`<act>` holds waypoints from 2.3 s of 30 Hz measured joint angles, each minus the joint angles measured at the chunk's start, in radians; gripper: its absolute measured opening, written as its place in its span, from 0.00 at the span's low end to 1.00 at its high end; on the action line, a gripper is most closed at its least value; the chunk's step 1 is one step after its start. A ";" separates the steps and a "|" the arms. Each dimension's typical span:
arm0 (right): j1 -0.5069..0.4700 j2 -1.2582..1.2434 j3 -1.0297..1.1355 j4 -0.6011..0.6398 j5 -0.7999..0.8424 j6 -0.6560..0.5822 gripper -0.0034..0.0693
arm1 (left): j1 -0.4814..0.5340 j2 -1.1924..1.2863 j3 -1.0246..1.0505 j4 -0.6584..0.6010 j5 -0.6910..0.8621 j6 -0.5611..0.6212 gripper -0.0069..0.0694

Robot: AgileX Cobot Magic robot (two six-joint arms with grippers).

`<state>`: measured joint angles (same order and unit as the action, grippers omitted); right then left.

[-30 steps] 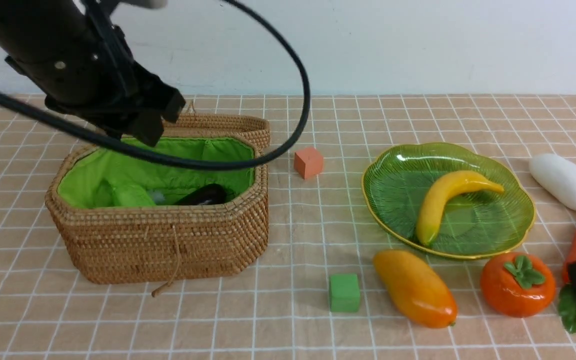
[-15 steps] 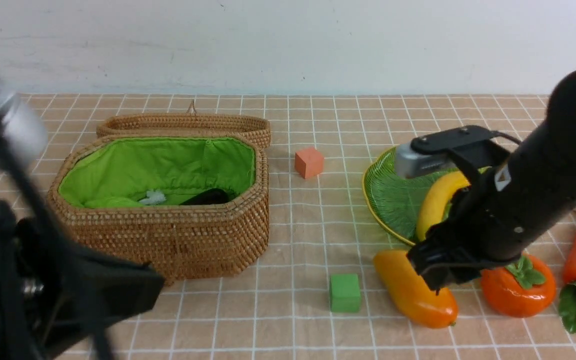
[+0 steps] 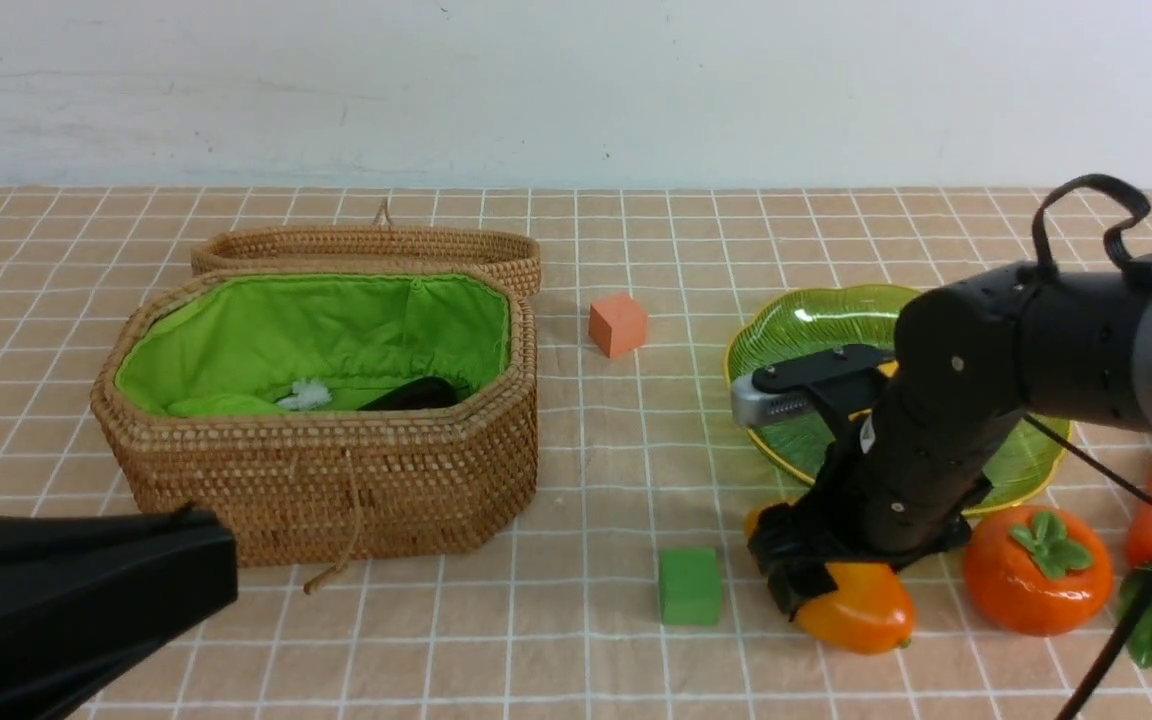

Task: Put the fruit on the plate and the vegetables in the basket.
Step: Use the right arm to grab a mango and put it into the right plate, then use the right arm to grab a carrot and put it into the left basket

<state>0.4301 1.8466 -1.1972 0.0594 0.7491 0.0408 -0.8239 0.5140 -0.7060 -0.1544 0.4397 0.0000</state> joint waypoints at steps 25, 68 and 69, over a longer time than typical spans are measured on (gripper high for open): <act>-0.257 -0.079 -0.173 0.009 -0.063 0.048 0.86 | 0.000 0.000 0.000 -0.009 -0.008 0.000 0.07; -0.720 0.064 0.002 0.269 -0.094 -0.013 0.67 | 0.000 0.000 0.000 -0.016 0.036 0.000 0.07; -0.720 0.066 -0.001 0.265 -0.091 -0.013 0.67 | 0.000 0.000 0.000 -0.017 0.037 0.000 0.07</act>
<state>-0.2898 1.9123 -1.1985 0.3244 0.6580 0.0279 -0.8239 0.5140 -0.7060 -0.1709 0.4768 0.0000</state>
